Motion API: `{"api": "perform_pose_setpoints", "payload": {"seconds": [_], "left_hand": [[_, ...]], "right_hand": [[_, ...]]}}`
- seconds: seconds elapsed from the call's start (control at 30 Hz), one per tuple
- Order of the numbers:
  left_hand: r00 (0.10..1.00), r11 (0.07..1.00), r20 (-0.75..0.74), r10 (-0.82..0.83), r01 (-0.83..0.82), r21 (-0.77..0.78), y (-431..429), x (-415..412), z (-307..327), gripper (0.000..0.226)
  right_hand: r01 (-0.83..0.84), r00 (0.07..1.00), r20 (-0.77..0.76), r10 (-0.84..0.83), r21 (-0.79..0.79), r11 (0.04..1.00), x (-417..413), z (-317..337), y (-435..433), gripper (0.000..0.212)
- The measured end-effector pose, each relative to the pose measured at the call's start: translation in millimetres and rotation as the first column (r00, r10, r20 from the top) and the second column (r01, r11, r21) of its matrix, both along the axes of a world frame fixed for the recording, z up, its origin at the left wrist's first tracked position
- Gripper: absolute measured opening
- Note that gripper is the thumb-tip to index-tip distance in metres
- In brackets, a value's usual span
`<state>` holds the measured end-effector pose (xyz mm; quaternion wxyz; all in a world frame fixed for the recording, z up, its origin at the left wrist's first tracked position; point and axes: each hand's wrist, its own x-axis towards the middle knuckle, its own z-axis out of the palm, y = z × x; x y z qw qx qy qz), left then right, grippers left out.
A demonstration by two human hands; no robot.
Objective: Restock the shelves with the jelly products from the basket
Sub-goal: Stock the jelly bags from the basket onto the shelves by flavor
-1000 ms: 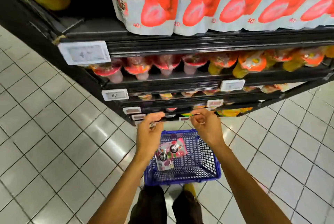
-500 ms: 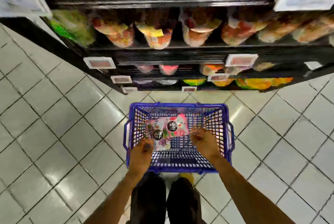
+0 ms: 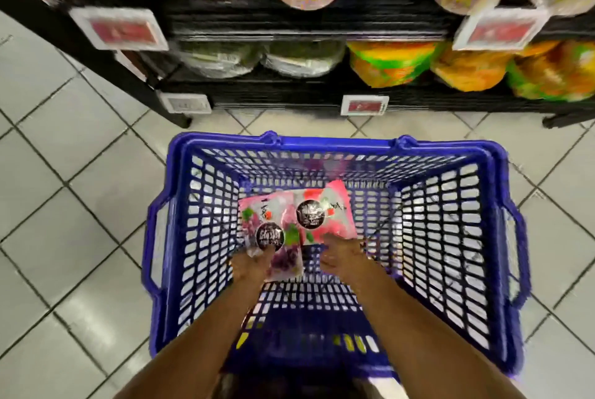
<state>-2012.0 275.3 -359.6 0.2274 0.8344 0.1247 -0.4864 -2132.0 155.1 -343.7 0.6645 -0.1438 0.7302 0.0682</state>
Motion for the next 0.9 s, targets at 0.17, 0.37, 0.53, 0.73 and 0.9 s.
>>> {"api": "perform_pose_setpoints", "payload": {"seconds": [0.17, 0.37, 0.53, 0.73, 0.9], "left_hand": [[0.97, 0.95, 0.019, -0.242, 0.233, 0.207, 6.8, -6.6, -52.4, 0.11], [0.976, 0.976, -0.038, -0.216, 0.216, 0.0, 9.7, 8.3, -39.9, 0.031], [0.996, 0.972, -0.07, -0.062, 0.044, -0.231, -2.7, 6.4, 22.0, 0.005], [0.964, 0.837, -0.263, -0.043, -0.109, -0.536, -16.9, 10.6, 144.0, 0.02], [0.966, 0.777, -0.216, -0.145, -0.024, -0.629, -22.9, 26.3, 287.8, 0.054]], "right_hand": [[0.172, 0.98, 0.076, -0.183, 0.129, 0.977, 20.6, -45.0, 10.9, 0.012], [0.337, 0.939, 0.068, -0.337, 0.011, 0.942, 12.9, -33.6, 11.7, 0.02], [0.39, 0.92, 0.073, -0.385, -0.088, 0.917, -14.6, 21.5, 7.6, 0.021], [0.474, 0.86, 0.283, -0.425, -0.135, 0.87, -47.8, 130.6, 3.6, 0.025], [0.541, 0.752, 0.517, -0.408, -0.13, 0.831, -69.9, 257.4, -14.6, 0.042]]}}
